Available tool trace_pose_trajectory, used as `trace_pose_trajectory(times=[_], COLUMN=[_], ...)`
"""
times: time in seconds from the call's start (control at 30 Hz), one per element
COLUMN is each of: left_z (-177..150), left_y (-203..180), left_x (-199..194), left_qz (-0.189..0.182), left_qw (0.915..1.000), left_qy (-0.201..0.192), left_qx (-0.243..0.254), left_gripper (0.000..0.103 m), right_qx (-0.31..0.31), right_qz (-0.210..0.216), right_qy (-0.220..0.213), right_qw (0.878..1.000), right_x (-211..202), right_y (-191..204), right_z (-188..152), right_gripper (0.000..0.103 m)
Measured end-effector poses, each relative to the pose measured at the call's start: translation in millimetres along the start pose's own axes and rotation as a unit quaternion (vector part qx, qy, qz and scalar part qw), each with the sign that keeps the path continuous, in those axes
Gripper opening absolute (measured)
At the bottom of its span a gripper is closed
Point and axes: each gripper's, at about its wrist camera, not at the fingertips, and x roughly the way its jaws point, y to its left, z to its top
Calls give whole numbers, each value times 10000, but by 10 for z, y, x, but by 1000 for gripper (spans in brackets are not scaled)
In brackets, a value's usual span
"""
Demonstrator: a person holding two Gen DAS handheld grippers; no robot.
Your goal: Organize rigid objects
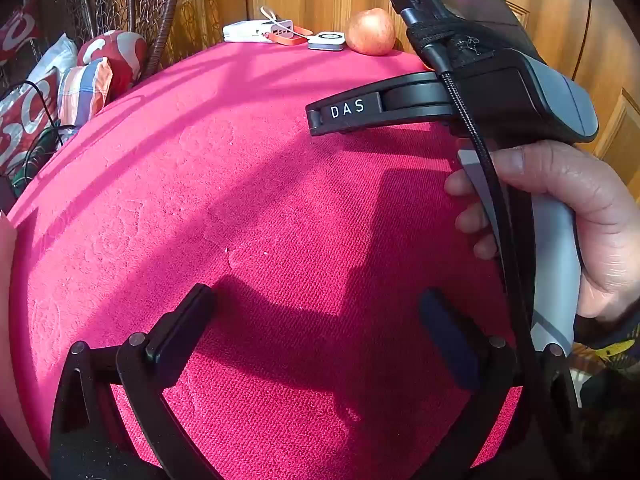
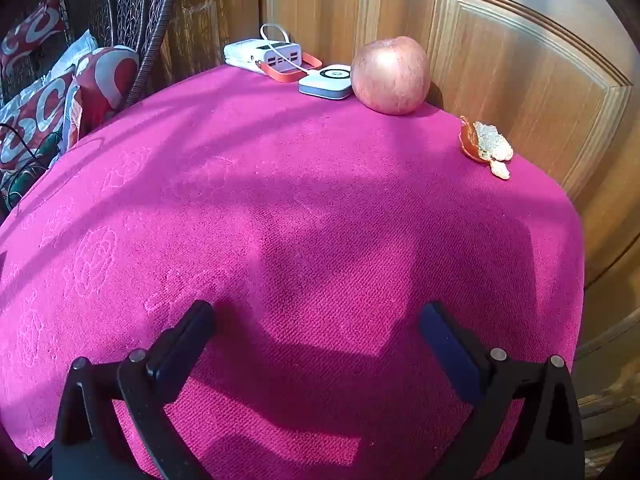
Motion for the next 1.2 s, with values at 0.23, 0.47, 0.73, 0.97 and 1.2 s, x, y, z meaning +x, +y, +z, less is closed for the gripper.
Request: trace_pose_trajectory(times=[0.23, 0.47, 0.73, 0.97, 1.2], left_z=[-1, 0, 0, 0, 0], left_y=[2, 1, 0, 0, 0], left_x=[-3, 0, 0, 0, 0], left_qz=[4, -5, 0, -2, -3], left_qw=[10000, 10000, 10000, 10000, 10000], left_qy=[-15, -3, -5, -2, -2], left_qx=[-3, -4, -1, -2, -2], left_gripper=[103, 103, 103, 103, 103], right_qx=[-12, -20, -17, -21, -24], right_qz=[-9, -26, -21, -29, -30], right_qy=[-11, 11, 7, 11, 10], right_qw=[10000, 10000, 10000, 10000, 10000], right_x=[-2, 1, 3, 3, 4], right_y=[-2, 3, -3, 2, 5], right_z=[-2, 2, 1, 0, 0], right_gripper=[103, 103, 103, 103, 103])
